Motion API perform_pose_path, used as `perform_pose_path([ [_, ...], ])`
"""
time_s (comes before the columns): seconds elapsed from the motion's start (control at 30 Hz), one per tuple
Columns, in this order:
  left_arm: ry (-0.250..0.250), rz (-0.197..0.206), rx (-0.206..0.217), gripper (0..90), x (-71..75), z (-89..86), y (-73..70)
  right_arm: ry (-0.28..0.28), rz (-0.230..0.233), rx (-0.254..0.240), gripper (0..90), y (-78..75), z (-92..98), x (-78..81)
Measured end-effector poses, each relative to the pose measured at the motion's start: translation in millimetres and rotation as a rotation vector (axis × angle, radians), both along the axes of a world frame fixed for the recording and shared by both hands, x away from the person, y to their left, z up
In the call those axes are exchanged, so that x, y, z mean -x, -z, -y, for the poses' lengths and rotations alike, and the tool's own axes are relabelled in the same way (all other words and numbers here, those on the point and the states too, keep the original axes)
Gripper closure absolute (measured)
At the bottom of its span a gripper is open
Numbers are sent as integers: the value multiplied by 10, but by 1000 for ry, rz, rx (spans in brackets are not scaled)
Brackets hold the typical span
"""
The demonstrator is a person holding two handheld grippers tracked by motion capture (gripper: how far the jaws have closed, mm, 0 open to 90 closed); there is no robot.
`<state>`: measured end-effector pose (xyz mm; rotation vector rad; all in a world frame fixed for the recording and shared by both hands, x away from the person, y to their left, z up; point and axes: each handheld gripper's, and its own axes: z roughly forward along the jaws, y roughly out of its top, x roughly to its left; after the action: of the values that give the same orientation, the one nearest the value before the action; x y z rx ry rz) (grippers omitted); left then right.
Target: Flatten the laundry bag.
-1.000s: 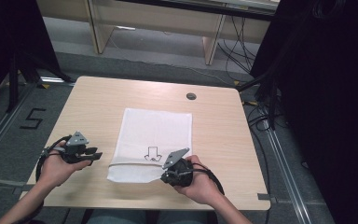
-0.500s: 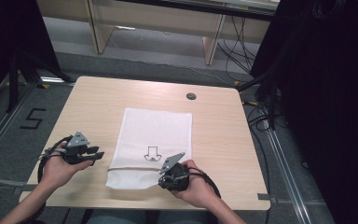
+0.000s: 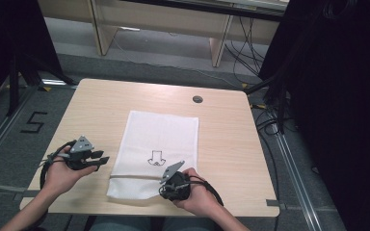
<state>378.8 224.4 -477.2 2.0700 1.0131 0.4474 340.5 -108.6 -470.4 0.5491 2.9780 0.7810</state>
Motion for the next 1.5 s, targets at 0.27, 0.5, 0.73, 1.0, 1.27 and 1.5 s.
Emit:
perform_pose_path([
  [0.27, 11, 11, 7, 631, 15, 32, 1, -21, -32, 21, 786, 24, -28, 42],
  [0.5, 34, 15, 6, 625, 33, 79, -7, -37, -61, 1, 649, -50, 5, 83],
  [0.73, 56, 17, 11, 612, 63, 143, -24, 32, -68, -105, 579, -254, 169, -18],
  [1.0, 165, -20, 18, 679, 110, 314, -11, 276, -44, -124, 814, -279, 538, -324],
  [1.27, 275, -75, -33, 761, 92, 587, 88, 476, -103, -40, 900, -29, 818, -552],
  [1.5, 298, -121, -70, 766, 62, 599, 188, 483, -122, -6, 900, 56, 801, -578],
])
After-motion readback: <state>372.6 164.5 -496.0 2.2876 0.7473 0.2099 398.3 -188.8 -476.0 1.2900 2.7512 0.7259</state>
